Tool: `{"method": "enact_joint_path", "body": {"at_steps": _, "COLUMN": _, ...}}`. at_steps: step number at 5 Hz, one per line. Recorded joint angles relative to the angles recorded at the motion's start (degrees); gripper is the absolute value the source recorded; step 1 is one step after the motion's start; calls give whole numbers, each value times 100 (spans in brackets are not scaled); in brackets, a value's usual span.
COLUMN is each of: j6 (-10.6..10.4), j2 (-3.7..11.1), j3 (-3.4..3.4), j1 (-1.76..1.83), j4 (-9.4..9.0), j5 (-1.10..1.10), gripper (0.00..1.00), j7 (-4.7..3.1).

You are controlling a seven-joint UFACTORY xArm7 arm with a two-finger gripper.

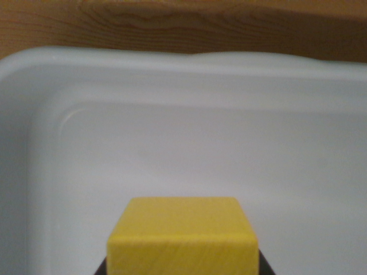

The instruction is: Pick yellow cube

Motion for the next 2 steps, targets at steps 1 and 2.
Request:
{"method": "enact_joint_path", "body": {"at_steps": 1, "j6": 0, "j2": 0, "j3": 0, "j1": 0, "j4": 0, "j5": 0, "gripper": 100, "j7": 0}}
{"method": "enact_joint_path", "body": {"at_steps": 2, "j6": 120, "j2": -5, "j3": 1, "j1": 3, "j4": 115, "j5": 1, "gripper": 100, "j7": -1}}
